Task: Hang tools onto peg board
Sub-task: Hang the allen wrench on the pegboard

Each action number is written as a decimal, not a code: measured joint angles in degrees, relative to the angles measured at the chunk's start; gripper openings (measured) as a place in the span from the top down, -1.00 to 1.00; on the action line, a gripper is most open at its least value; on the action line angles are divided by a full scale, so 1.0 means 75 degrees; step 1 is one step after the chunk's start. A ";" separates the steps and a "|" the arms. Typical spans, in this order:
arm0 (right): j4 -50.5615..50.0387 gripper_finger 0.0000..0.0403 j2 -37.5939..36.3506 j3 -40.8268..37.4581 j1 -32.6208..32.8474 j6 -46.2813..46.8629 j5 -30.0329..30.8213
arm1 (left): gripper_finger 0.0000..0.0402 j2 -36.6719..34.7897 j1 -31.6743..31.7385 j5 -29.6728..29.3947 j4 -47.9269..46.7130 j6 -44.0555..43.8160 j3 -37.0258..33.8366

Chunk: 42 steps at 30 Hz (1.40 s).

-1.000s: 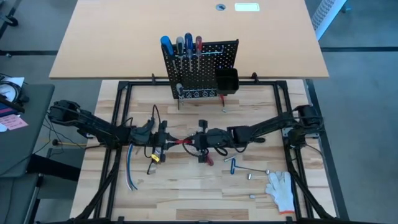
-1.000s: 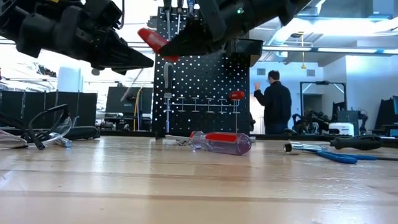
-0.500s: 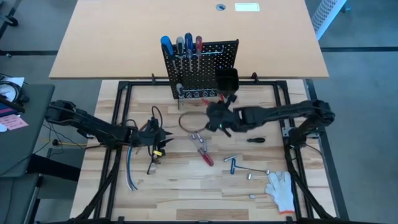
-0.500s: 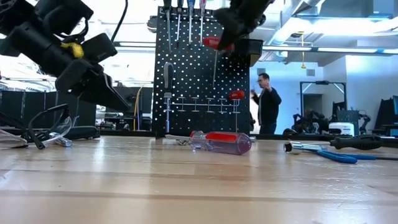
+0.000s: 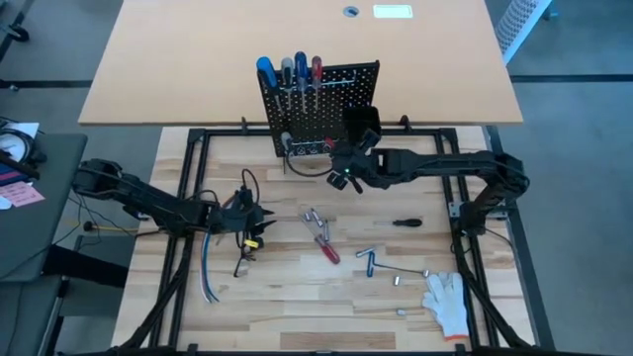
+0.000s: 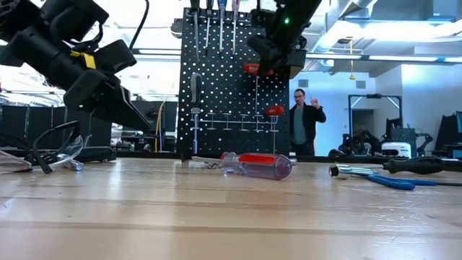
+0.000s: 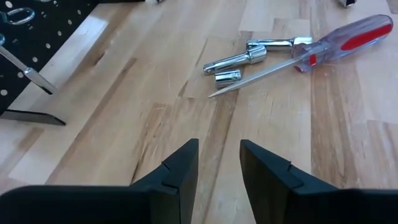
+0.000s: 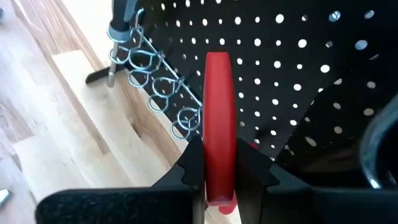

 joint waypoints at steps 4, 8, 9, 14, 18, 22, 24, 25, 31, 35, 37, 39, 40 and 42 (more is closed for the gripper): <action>0.0028 0.75 0.0000 0.0000 -0.0017 0.0004 -0.0094 | 0.45 0.0000 -0.0051 0.0000 0.0015 -0.0003 0.0000; 0.0022 0.75 0.0004 0.0000 -0.0015 0.0040 -0.0115 | 0.45 0.0000 -0.0056 0.0000 0.0032 -0.0006 0.0000; 0.0007 0.75 0.0004 0.0000 -0.0017 0.0104 -0.0117 | 0.45 0.0000 -0.0056 0.0002 0.0046 -0.0006 0.0000; 0.0006 0.75 0.0151 0.0003 -0.0070 0.0185 -0.0084 | 0.45 0.0000 -0.0056 0.0003 0.0069 -0.0009 0.0000; 0.0018 0.75 0.0389 0.0009 -0.0044 0.0061 0.0138 | 0.45 0.0000 -0.0056 0.0009 0.0064 -0.0009 0.0000; -0.0012 0.75 0.0495 0.0006 -0.0041 0.0037 0.0199 | 0.45 0.0000 -0.0056 0.0009 0.0063 -0.0009 0.0000; 0.0093 0.75 0.0478 0.0009 -0.0041 0.0064 0.0150 | 0.45 0.0000 -0.0056 0.0009 0.0064 -0.0009 0.0000; 0.0098 0.75 0.0468 0.0009 -0.0047 0.0081 0.0133 | 0.45 0.0000 -0.0056 0.0009 0.0064 -0.0009 0.0000; 0.0044 0.71 0.0450 0.0006 -0.0158 0.0154 -0.0077 | 0.45 0.0000 -0.0056 0.0012 0.0064 -0.0009 0.0000; 0.0034 0.70 0.0450 0.0009 -0.0198 0.0238 -0.0167 | 0.45 0.0000 -0.0056 0.0031 0.0064 -0.0011 0.0000; 0.0028 0.70 0.0450 0.0006 -0.0201 0.0255 -0.0181 | 0.45 0.0000 -0.0056 0.0048 0.0064 -0.0012 0.0000; 0.0021 0.69 0.0453 0.0006 -0.0203 0.0259 -0.0201 | 0.45 0.0000 -0.0056 0.0052 0.0064 -0.0012 0.0000; 0.0019 0.69 0.0453 0.0006 -0.0204 0.0261 -0.0205 | 0.45 0.0000 -0.0056 0.0052 0.0064 -0.0012 0.0000; 0.0019 0.69 0.0456 0.0006 -0.0204 0.0263 -0.0207 | 0.45 0.0000 -0.0056 0.0052 0.0064 -0.0012 0.0000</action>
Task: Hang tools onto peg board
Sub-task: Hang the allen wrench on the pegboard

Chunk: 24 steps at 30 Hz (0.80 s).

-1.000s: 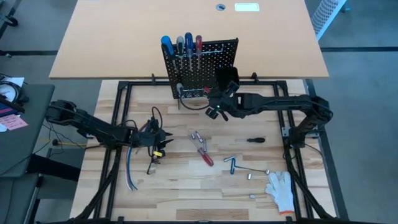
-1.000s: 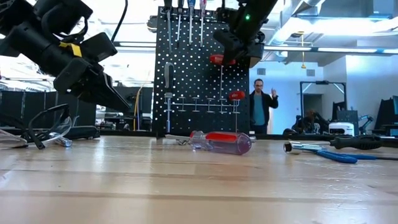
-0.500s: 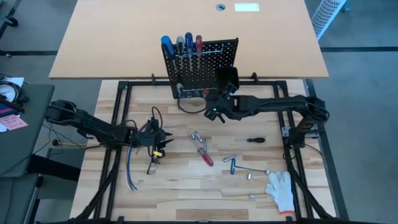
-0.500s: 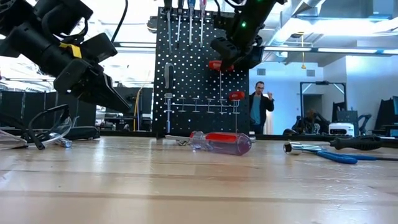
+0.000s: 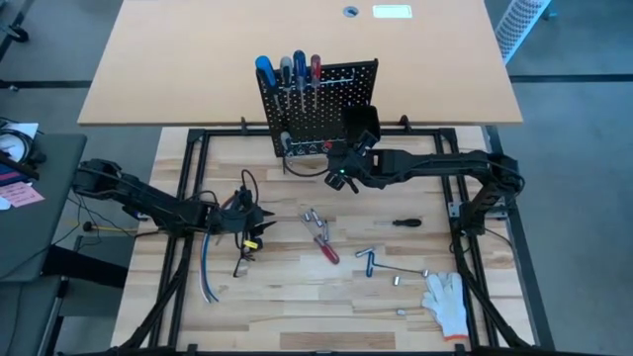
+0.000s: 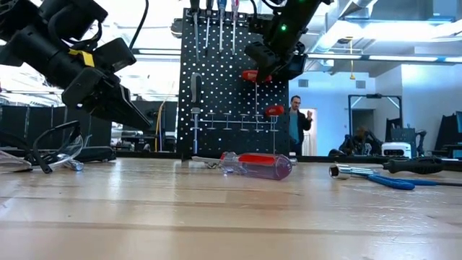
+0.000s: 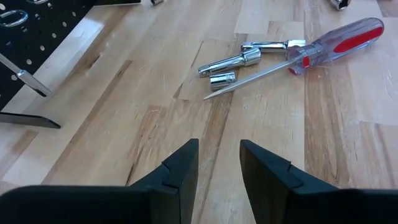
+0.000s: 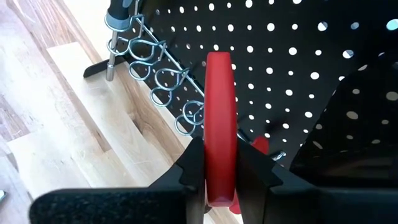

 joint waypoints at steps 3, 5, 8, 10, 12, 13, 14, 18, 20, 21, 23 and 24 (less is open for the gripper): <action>-0.0003 0.69 0.0003 0.0000 0.0000 0.0023 -0.0019 | 0.45 0.0000 -0.0001 0.0003 0.0000 0.0000 0.0000; -0.0003 0.69 0.0006 -0.0003 0.0000 0.0023 -0.0028 | 0.45 0.0000 0.0000 0.0003 0.0000 0.0000 0.0000; -0.0006 0.69 0.0006 -0.0006 0.0000 0.0026 -0.0041 | 0.45 0.0000 0.0000 0.0006 0.0000 -0.0002 0.0000; -0.0006 0.69 0.0012 -0.0006 0.0000 0.0026 -0.0047 | 0.45 0.0000 0.0000 0.0006 0.0000 0.0000 0.0000; -0.0006 0.69 0.0013 -0.0006 0.0000 0.0026 -0.0048 | 0.45 0.0000 -0.0002 0.0021 0.0000 0.0000 0.0000; -0.0006 0.68 0.0015 -0.0008 0.0000 0.0026 -0.0047 | 0.45 0.0000 0.0000 0.0074 0.0000 0.0000 0.0000; -0.0006 0.68 0.0015 -0.0009 0.0000 0.0026 -0.0044 | 0.45 0.0000 -0.0002 0.0132 0.0000 -0.0003 0.0000; -0.0005 0.64 0.0015 -0.0012 0.0000 0.0026 -0.0041 | 0.45 0.0000 -0.0003 0.0146 0.0000 -0.0018 0.0000; -0.0003 0.59 0.0017 -0.0012 0.0000 0.0025 -0.0044 | 0.45 0.0000 -0.0003 0.0143 0.0000 -0.0026 0.0000; 0.0000 0.55 0.0017 -0.0012 0.0000 0.0029 -0.0047 | 0.45 0.0000 -0.0003 0.0143 0.0000 -0.0026 0.0000; 0.0000 0.48 0.0017 -0.0012 0.0000 0.0026 -0.0047 | 0.45 0.0000 -0.0003 0.0143 0.0000 -0.0026 0.0000; 0.0006 0.44 0.0017 -0.0012 0.0000 0.0026 -0.0044 | 0.45 0.0000 -0.0003 0.0143 0.0000 -0.0028 0.0000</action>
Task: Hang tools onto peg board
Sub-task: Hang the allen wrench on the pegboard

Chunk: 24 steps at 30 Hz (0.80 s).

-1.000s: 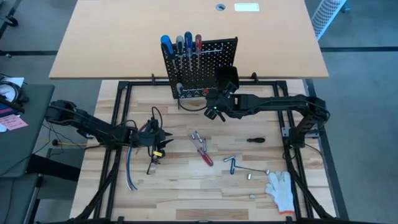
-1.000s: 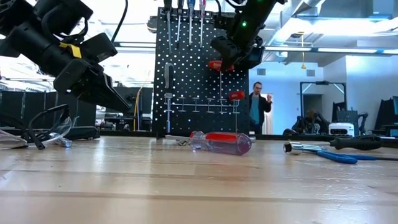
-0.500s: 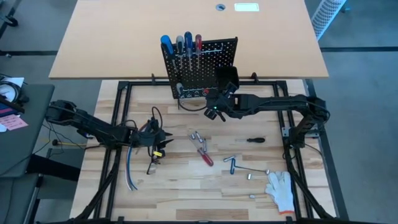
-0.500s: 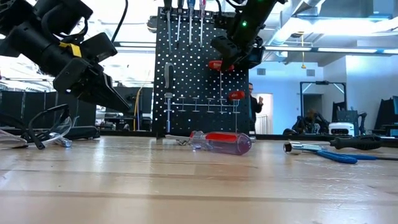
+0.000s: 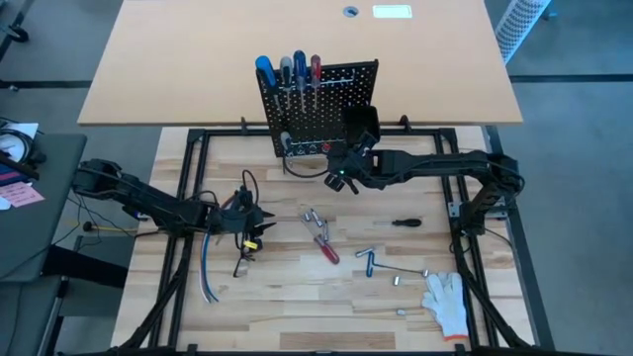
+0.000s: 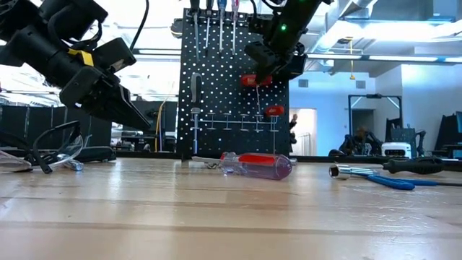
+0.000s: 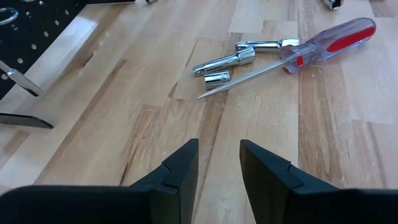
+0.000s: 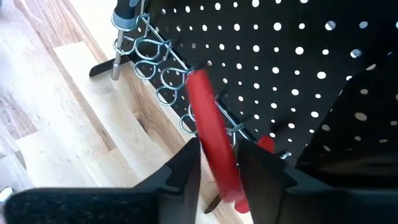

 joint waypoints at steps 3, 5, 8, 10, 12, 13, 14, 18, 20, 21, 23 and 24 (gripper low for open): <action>0.0008 0.34 0.0000 0.0000 0.0001 -0.0003 0.0013 | 0.45 0.0000 0.0000 0.0000 0.0000 -0.0001 0.0000; 0.0013 0.29 0.0003 0.0000 0.0003 -0.0004 0.0024 | 0.45 0.0000 0.0000 0.0000 0.0000 -0.0001 0.0000; 0.0056 0.24 0.0003 -0.0003 0.0003 -0.0005 0.0068 | 0.45 0.0000 0.0000 -0.0003 0.0000 0.0000 0.0000; 0.0130 0.23 0.0008 -0.0003 0.0019 -0.0073 0.0201 | 0.45 0.0000 0.0000 -0.0003 0.0000 0.0000 0.0000; 0.0198 0.24 0.0011 -0.0009 0.0101 -0.0345 0.0363 | 0.45 0.0000 0.0000 -0.0003 0.0000 -0.0001 0.0000; 0.0216 0.24 -0.0009 -0.0018 0.0157 -0.0551 0.0417 | 0.45 0.0000 0.0000 -0.0003 0.0000 -0.0001 0.0000; 0.0251 0.24 -0.0012 -0.0023 0.0239 -0.0791 0.0421 | 0.45 0.0000 0.0000 -0.0003 -0.0002 0.0001 0.0000; 0.0398 0.25 -0.0003 0.0109 0.0666 -0.1469 0.0232 | 0.45 0.0000 0.0000 -0.0006 -0.0003 0.0018 0.0000; 0.0564 0.24 0.0000 0.0117 0.0892 -0.1533 0.0216 | 0.45 0.0000 0.0000 -0.0006 -0.0003 0.0019 0.0000; 0.0596 0.23 0.0000 0.0131 0.0989 -0.1559 0.0217 | 0.45 0.0000 -0.0010 -0.0006 -0.0003 0.0019 0.0000; 0.0583 0.18 -0.0006 0.0137 0.1135 -0.1570 0.0084 | 0.45 0.0000 -0.0038 -0.0009 -0.0003 0.0022 0.0000; 0.0582 0.15 -0.0006 0.0140 0.1194 -0.1571 -0.0058 | 0.45 0.0000 -0.0059 -0.0009 -0.0003 0.0022 0.0000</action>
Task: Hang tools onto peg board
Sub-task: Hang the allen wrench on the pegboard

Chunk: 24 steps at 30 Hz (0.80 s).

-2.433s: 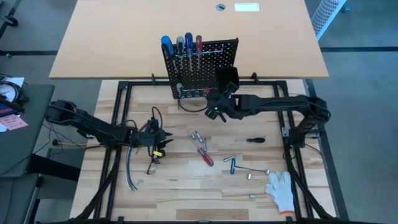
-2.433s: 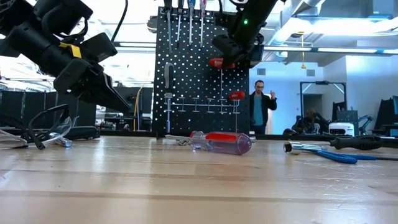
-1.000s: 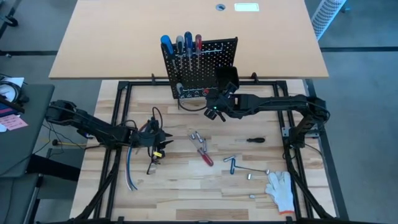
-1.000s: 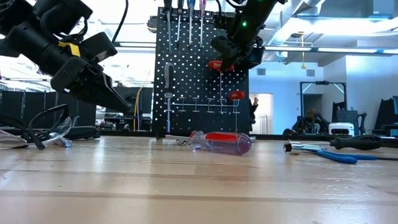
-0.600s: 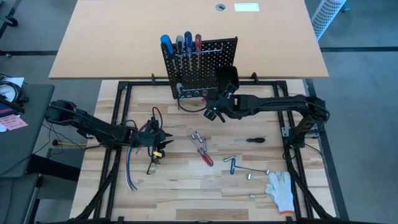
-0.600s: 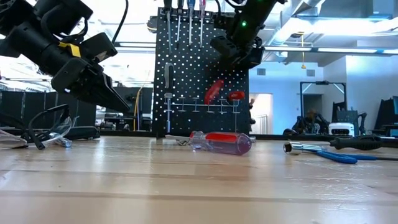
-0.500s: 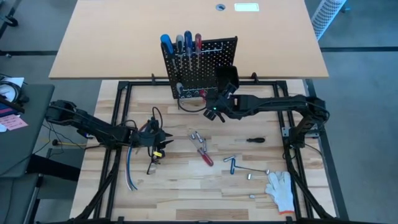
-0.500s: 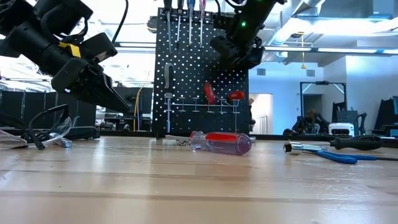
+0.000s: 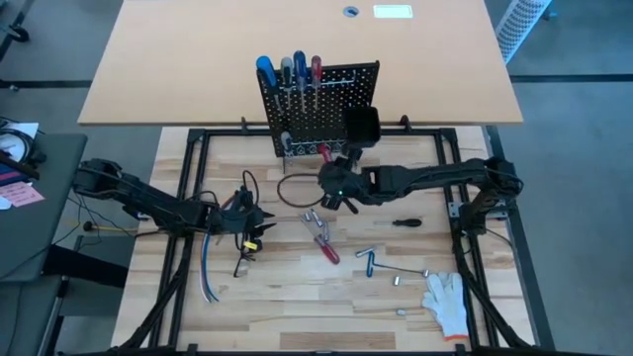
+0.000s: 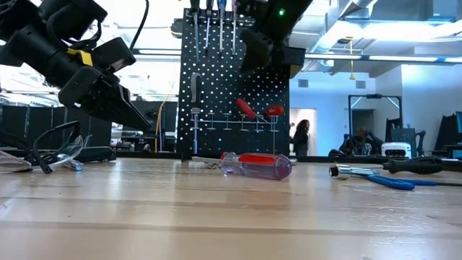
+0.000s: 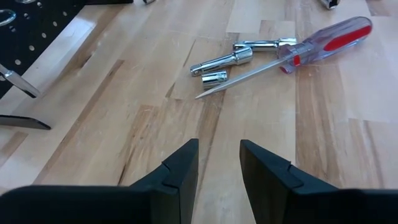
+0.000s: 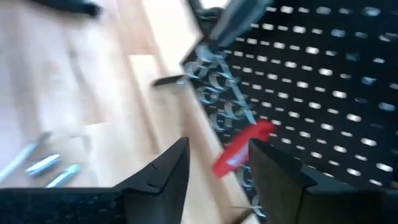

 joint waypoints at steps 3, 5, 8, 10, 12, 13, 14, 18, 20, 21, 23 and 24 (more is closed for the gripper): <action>-0.0017 0.00 0.0000 0.0000 0.0175 -0.0015 -0.0362 | 0.45 0.0000 -0.0063 0.0000 0.0000 0.0000 0.0000; -0.0014 -0.10 -0.0006 0.0003 0.0308 -0.0021 -0.0453 | 0.45 0.0000 -0.0081 0.0000 0.0000 0.0007 0.0000; -0.0017 -0.20 -0.0012 0.0003 0.0581 -0.0099 -0.0583 | 0.45 0.0000 -0.0082 0.0000 0.0000 0.0030 0.0000; 0.0176 -0.21 -0.0019 -0.0105 0.0795 -0.0156 -0.0582 | 0.45 0.0000 -0.0084 0.0000 -0.0003 0.0032 0.0000; 0.0372 -0.21 -0.0032 -0.0328 0.1000 -0.0149 -0.0540 | 0.45 0.0000 -0.0082 -0.0003 -0.0008 0.0032 0.0000; 0.0453 -0.20 -0.0032 -0.0436 0.1097 -0.0117 -0.0530 | 0.45 0.0000 -0.0083 -0.0003 -0.0019 0.0032 0.0000; 0.0574 -0.19 -0.0032 -0.0563 0.1190 -0.0048 -0.0529 | 0.45 0.0000 -0.0084 -0.0003 -0.0038 0.0032 0.0000; 0.1483 -0.15 -0.0035 -0.1319 0.1459 0.0305 -0.0372 | 0.45 0.0000 -0.0084 -0.0004 -0.0067 0.0032 0.0000; 0.1940 -0.12 -0.0035 -0.1780 0.1580 0.0475 0.0052 | 0.45 0.0000 -0.0088 -0.0006 -0.0067 0.0034 0.0000; 0.2232 -0.10 -0.0035 -0.2020 0.1638 0.0568 0.0329 | 0.45 0.0000 -0.0095 -0.0006 -0.0067 0.0034 0.0000; 0.2998 -0.08 -0.0035 -0.2541 0.1711 0.0743 0.0874 | 0.45 0.0000 -0.0131 -0.0006 -0.0067 0.0035 0.0000; 0.3394 -0.07 -0.0035 -0.2801 0.1701 0.0807 0.1023 | 0.45 0.0000 -0.0151 -0.0009 -0.0067 0.0035 0.0000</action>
